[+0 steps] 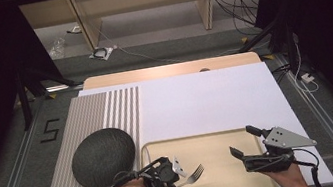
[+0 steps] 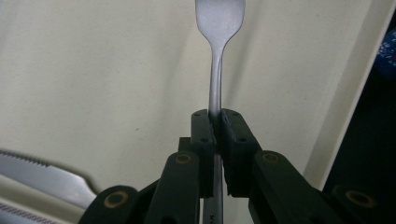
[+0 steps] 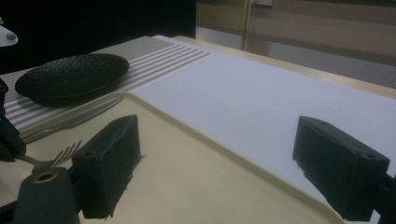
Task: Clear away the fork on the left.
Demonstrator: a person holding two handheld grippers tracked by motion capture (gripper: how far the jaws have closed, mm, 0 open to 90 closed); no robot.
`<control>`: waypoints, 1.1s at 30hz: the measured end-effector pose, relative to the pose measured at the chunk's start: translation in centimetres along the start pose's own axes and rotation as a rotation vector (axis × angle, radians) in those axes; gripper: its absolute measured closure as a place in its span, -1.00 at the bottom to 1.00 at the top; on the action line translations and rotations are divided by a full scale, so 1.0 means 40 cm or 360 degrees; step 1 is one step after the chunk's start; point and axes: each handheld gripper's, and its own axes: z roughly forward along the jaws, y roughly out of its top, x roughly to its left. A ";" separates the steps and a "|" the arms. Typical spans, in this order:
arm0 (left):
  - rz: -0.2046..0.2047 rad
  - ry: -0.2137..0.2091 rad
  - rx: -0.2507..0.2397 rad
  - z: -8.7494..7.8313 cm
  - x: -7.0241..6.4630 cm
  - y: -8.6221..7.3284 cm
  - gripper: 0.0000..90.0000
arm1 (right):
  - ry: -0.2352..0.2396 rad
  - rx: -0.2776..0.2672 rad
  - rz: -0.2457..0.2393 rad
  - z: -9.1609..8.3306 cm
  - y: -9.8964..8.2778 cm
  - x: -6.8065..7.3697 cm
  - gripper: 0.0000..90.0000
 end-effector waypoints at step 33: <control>0.0051 -0.0103 0.0143 0.071 -0.039 0.005 0.85 | 0.0004 0.0001 -0.0004 0.001 -0.001 0.000 -0.65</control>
